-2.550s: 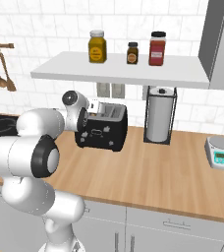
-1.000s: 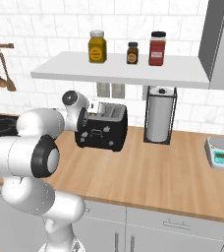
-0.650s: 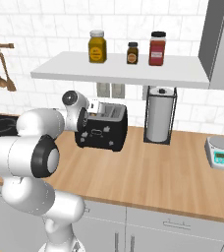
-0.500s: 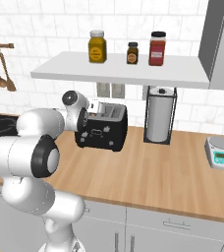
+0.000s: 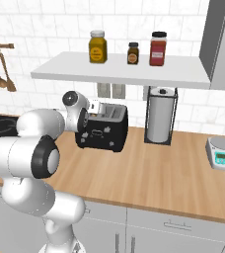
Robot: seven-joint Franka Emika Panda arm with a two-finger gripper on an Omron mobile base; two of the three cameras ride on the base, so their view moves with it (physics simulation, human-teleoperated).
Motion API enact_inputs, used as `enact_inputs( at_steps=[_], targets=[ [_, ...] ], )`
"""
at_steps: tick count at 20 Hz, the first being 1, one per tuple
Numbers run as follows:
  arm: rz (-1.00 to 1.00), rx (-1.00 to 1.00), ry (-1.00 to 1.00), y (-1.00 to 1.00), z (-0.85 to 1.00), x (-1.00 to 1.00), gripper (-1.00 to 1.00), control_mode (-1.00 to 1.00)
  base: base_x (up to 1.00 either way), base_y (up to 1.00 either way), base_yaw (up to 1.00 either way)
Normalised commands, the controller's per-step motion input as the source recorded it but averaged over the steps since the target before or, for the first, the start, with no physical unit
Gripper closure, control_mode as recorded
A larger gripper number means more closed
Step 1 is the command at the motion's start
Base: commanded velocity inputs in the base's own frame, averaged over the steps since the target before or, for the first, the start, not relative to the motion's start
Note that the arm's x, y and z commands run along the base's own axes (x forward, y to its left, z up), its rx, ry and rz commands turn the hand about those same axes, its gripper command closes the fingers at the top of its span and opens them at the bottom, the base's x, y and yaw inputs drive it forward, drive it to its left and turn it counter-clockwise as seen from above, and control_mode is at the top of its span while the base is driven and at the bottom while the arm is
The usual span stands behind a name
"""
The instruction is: Start the toaster. Once the lever pops up, take the bread to the plate on the dining counter.
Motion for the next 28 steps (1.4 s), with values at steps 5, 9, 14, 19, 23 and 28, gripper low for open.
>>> enact_inputs(
  at_steps=[5,9,14,19,23,28],
  targets=[
    [0.0,0.0,0.0,0.0,0.0,0.0,-1.0,-1.0,0.0,0.0,0.0],
    [0.0,0.0,0.0,0.0,0.0,0.0,-1.0,-1.0,0.0,0.0,0.0],
    [0.0,0.0,0.0,0.0,0.0,0.0,-1.0,-1.0,0.0,0.0,0.0],
    [0.0,0.0,0.0,0.0,0.0,0.0,-1.0,-1.0,0.0,0.0,0.0],
    [0.0,0.0,0.0,0.0,0.0,0.0,-1.0,-1.0,0.0,0.0,0.0],
    [0.0,0.0,0.0,0.0,0.0,0.0,-1.0,-1.0,0.0,0.0,0.0]
  ],
)
